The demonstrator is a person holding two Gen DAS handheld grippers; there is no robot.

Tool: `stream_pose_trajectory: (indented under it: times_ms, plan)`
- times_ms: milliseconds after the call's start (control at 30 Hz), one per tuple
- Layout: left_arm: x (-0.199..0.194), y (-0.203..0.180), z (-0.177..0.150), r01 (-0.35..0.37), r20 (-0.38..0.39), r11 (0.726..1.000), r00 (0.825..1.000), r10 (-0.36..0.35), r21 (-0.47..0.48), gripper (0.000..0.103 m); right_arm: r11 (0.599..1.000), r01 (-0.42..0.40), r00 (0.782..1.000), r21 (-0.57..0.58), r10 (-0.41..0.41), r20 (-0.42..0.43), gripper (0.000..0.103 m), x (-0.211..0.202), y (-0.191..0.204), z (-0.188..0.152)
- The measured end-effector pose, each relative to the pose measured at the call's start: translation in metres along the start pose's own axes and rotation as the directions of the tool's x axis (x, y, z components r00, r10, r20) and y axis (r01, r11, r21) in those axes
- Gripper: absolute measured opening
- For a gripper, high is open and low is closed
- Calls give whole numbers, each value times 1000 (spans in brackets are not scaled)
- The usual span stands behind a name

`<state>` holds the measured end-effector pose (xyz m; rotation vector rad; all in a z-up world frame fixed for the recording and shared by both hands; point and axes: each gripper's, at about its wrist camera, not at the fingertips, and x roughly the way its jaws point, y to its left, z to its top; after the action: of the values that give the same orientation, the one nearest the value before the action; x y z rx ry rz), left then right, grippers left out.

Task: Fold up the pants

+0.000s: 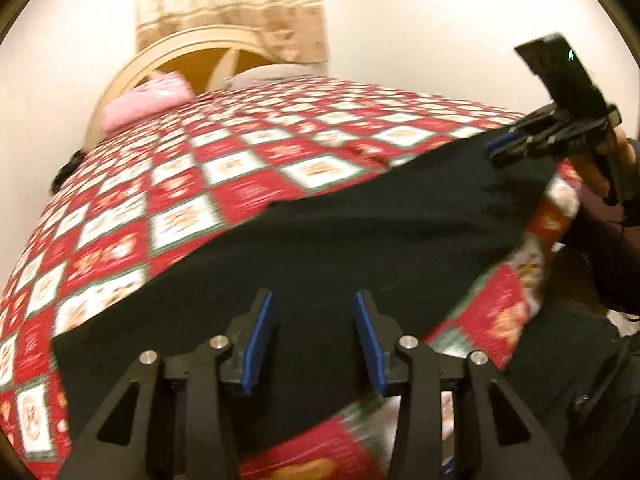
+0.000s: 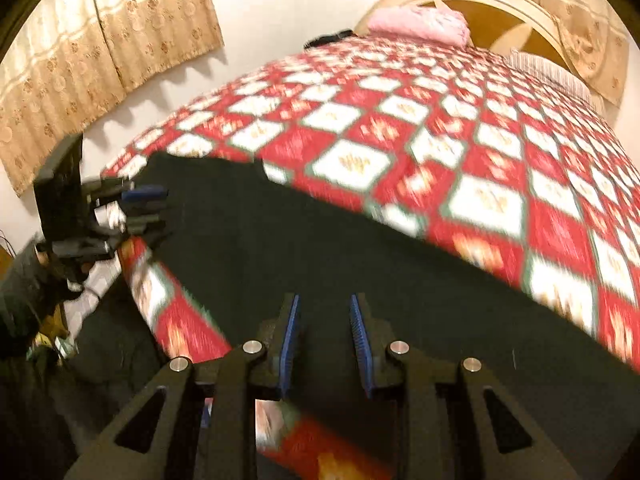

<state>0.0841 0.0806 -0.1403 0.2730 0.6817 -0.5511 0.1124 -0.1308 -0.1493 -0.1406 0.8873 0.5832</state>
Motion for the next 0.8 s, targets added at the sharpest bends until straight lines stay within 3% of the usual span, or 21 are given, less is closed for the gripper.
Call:
stream_pose_trajectory:
  times_ms: [167, 267, 400, 567, 700, 800]
  plan:
    - [5, 32, -28, -119, -81, 992, 990, 117, -29, 49, 997, -50, 998, -50, 51, 22, 28, 38, 16, 57]
    - [-4, 52, -38, -83, -64, 989, 995, 75, -121, 51, 991, -82, 997, -106, 83, 6, 28, 66, 40, 79]
    - [-5, 59, -46, -68, -36, 987, 997, 63, -145, 52, 984, -147, 989, -104, 144, -40, 28, 109, 57, 98]
    - [-5, 62, -45, -80, -37, 989, 996, 76, -121, 54, 977, -211, 977, 7, 211, -37, 28, 150, 50, 112]
    - [-5, 72, -48, -40, -30, 987, 999, 36, -154, 55, 967, -235, 970, 94, 240, -41, 38, 167, 36, 117]
    - [-4, 74, -49, -31, -24, 985, 999, 28, -171, 55, 934, -311, 944, 177, 324, -55, 38, 181, 27, 117]
